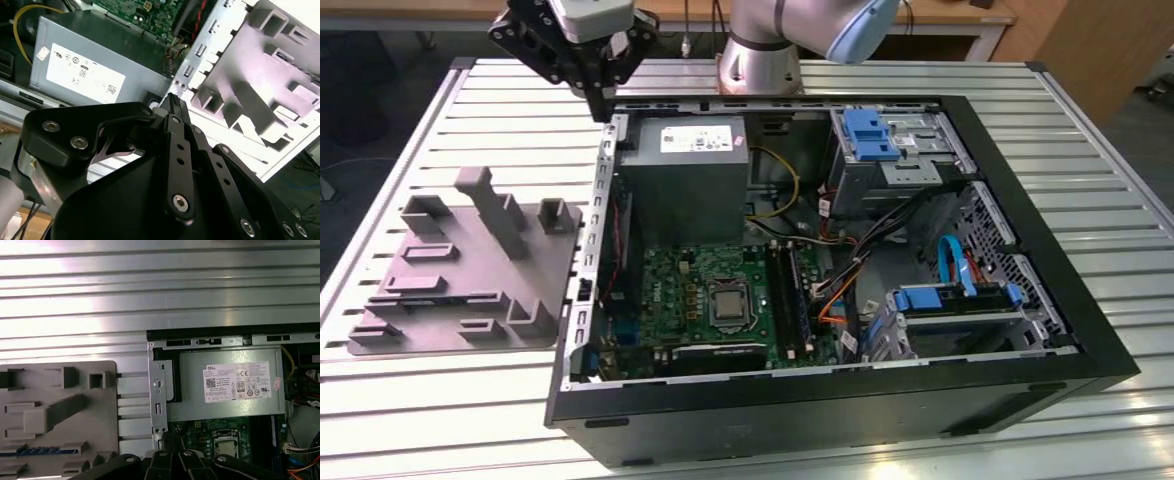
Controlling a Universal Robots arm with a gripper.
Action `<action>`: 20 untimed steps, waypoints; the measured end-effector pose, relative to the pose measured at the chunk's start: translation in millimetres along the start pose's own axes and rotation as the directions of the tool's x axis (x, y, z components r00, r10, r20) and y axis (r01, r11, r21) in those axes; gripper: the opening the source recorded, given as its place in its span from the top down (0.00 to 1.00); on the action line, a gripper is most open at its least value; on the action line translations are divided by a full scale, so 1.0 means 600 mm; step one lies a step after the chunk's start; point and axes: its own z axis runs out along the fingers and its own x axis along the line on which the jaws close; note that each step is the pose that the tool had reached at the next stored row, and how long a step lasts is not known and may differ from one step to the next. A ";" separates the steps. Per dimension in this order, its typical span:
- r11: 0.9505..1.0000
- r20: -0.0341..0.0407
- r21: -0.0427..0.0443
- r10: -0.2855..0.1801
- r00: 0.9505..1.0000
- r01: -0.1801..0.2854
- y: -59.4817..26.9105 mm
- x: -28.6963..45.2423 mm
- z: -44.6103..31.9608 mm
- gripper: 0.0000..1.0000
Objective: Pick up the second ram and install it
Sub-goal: 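Reach for the second ram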
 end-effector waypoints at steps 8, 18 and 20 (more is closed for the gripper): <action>1.000 0.001 0.000 0.000 1.000 0.000 -0.003 0.039 0.001 0.90; 1.000 0.003 0.000 0.000 1.000 0.000 -0.007 0.094 0.002 0.90; 1.000 0.003 0.000 0.000 1.000 0.000 -0.008 0.105 0.002 0.90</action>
